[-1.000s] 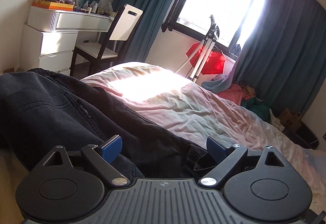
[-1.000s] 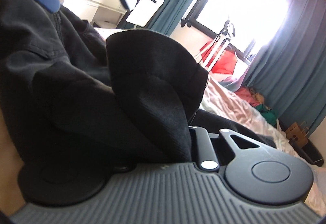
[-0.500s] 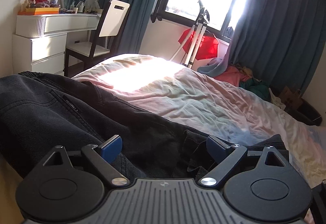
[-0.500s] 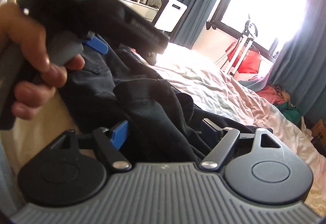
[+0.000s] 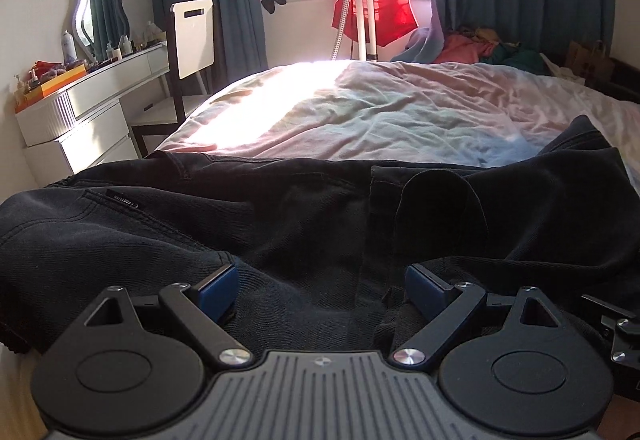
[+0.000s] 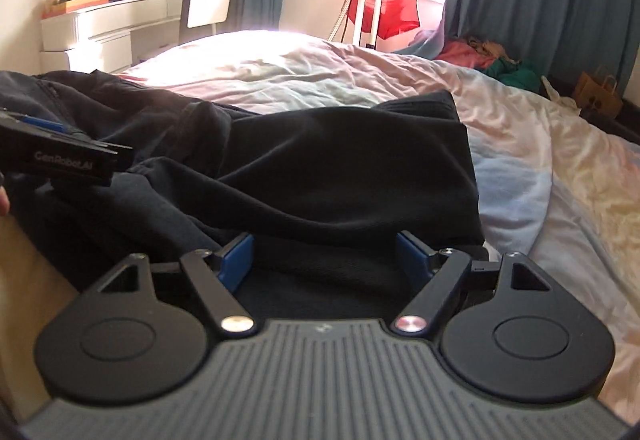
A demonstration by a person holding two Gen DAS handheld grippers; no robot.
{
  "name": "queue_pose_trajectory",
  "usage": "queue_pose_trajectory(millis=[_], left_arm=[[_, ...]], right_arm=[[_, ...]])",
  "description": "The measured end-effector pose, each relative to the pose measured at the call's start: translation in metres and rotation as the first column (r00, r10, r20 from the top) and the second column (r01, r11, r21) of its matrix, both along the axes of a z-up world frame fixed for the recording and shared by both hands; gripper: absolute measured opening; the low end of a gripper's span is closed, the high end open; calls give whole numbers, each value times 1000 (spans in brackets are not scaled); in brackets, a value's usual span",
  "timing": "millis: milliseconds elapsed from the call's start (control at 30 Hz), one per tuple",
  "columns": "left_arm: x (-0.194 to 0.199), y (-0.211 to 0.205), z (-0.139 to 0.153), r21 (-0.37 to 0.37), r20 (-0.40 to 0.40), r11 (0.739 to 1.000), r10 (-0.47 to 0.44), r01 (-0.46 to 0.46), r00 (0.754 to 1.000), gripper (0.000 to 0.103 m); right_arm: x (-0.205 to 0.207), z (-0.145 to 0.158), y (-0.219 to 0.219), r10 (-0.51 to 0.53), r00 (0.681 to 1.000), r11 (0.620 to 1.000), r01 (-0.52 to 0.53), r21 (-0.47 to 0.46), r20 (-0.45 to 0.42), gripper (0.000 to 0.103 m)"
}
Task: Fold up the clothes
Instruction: 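Press the folded trouser edge flat with the left gripper while right gripper smooths the fold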
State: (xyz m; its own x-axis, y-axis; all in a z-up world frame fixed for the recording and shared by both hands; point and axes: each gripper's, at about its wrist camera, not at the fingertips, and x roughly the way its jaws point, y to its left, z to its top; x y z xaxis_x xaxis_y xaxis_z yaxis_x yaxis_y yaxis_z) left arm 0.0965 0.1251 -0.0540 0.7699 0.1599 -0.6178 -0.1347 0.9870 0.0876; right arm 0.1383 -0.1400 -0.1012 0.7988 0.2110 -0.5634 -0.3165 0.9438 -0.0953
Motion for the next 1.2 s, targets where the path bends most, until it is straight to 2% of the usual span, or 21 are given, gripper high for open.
queue_pose_trajectory(millis=[233, 333, 400, 467, 500, 600, 700, 733, 800, 900, 1000, 1067, 1133, 1167, 1200], left_arm=[[9, 13, 44, -129, 42, 990, -55, 60, 998, 92], [40, 10, 64, -248, 27, 961, -123, 126, 992, 92], [70, 4, 63, -335, -36, 931, -166, 144, 986, 92], [102, -3, 53, -417, -132, 900, -201, 130, 971, 89], [116, -6, 46, -453, -180, 886, -205, 104, 962, 84], [144, -7, 23, -528, -296, 849, -179, -5, 938, 80], [161, -1, 5, -562, -392, 816, -119, -135, 912, 72], [163, 3, 1, -585, -413, 791, -105, -176, 904, 70], [162, 11, -4, -650, -437, 721, -98, -238, 894, 70], [158, 15, -6, -708, -455, 649, -120, -276, 883, 67], [158, 10, -13, -720, -431, 649, -141, -246, 891, 67], [159, 7, -19, -725, -418, 647, -140, -236, 898, 60], [163, 8, -22, -742, -401, 628, -134, -236, 906, 48], [165, 9, -21, -749, -385, 625, -141, -219, 912, 44], [167, 8, -17, -750, -362, 634, -152, -191, 920, 36]], right_arm=[[-5, 11, -11, -23, 1000, 999, 24, 33, -14, 79], [-3, 17, -11, -49, 999, 999, 48, 11, 7, 79], [1, 24, -13, -66, 998, 998, 66, 22, 18, 79], [2, 30, -19, -78, 997, 996, 77, 55, 27, 79], [3, 33, -25, -89, 996, 993, 86, 77, 28, 79], [8, 36, -48, -128, 992, 980, 125, 152, 11, 79], [16, 34, -68, -186, 982, 960, 188, 207, -28, 79], [19, 33, -75, -206, 978, 952, 210, 223, -41, 79], [23, 32, -87, -239, 969, 935, 248, 253, -66, 79], [27, 30, -99, -266, 959, 913, 284, 292, -100, 79], [29, 28, -108, -278, 952, 894, 305, 328, -128, 79], [29, 28, -111, -290, 948, 886, 317, 337, -130, 79], [29, 27, -114, -302, 944, 878, 329, 347, -132, 79], [28, 27, -116, -307, 942, 874, 335, 352, -134, 79], [28, 27, -117, -313, 940, 870, 341, 357, -135, 79]])
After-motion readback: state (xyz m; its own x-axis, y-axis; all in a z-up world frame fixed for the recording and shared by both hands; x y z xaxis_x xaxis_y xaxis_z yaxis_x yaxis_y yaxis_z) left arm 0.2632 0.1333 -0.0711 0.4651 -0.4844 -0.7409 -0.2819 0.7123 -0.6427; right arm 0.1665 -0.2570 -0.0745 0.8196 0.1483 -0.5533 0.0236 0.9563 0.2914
